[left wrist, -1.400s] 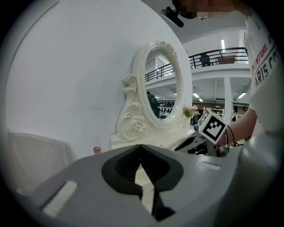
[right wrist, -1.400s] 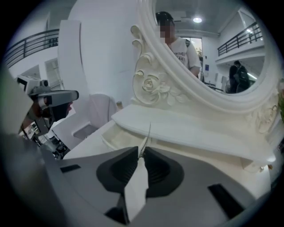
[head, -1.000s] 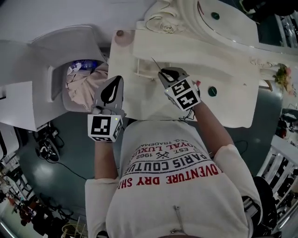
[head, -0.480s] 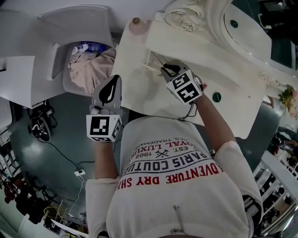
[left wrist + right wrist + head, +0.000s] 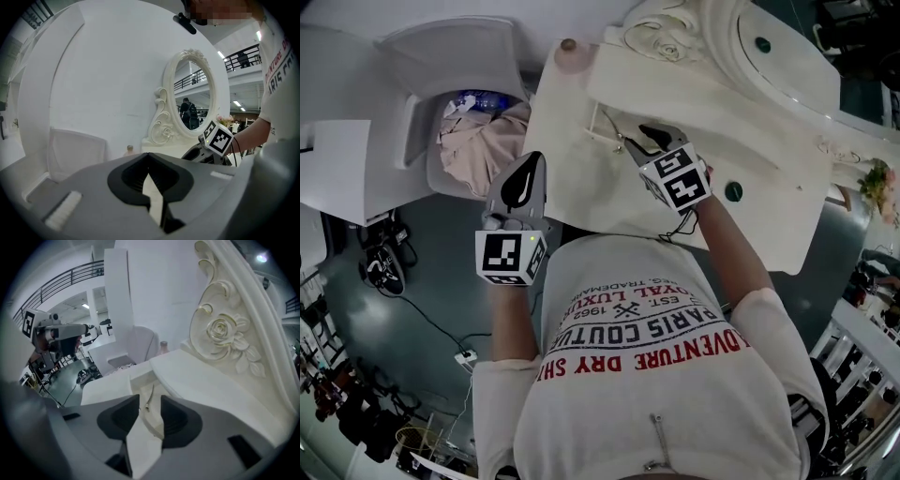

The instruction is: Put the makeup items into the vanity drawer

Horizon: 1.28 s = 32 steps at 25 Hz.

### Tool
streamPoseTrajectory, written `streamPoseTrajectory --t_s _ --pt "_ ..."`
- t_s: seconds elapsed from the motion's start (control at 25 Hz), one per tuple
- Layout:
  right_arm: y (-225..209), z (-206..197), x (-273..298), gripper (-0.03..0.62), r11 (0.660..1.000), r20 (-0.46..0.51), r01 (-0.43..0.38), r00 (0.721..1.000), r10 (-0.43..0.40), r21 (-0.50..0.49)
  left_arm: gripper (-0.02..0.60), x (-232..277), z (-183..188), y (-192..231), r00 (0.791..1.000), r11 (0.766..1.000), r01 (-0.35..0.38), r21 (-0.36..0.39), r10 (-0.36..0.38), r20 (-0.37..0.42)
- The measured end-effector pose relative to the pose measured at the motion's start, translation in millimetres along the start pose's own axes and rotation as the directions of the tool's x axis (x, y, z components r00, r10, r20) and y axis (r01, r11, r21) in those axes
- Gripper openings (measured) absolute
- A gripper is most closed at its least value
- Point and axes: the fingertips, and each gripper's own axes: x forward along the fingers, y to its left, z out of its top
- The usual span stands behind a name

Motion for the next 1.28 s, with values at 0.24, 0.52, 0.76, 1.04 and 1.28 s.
streamPoseTrajectory --t_s 0.24,0.52,0.76,1.04,1.28 --pt "-22 -27 -30 0.132 0.986 0.008 0.11 0.994 -0.112 0.129 0.011 26 10 -23 0.993 0.991 0.12 0.049 -0.12 -0.009" --pt "-39 -91 -68 0.132 0.935 -0.043 0.224 0.974 -0.221 0.274 0.011 65 20 -67 0.965 0.96 0.262 0.103 -0.26 -0.028" --pt "-44 -153 -87 0.132 0.849 -0.137 0.342 0.94 -0.313 0.403 0.011 86 11 -101 0.925 0.917 0.379 0.127 -0.371 -0.084" --pt "-51 -206 -88 0.132 0.752 -0.226 0.418 0.909 -0.351 0.51 0.011 103 -5 -128 0.885 0.877 0.46 0.141 -0.439 -0.153" --pt "-57 -221 -78 0.132 0.714 -0.253 0.434 0.901 -0.353 0.55 0.011 115 -9 -143 0.868 0.86 0.491 0.141 -0.468 -0.167"
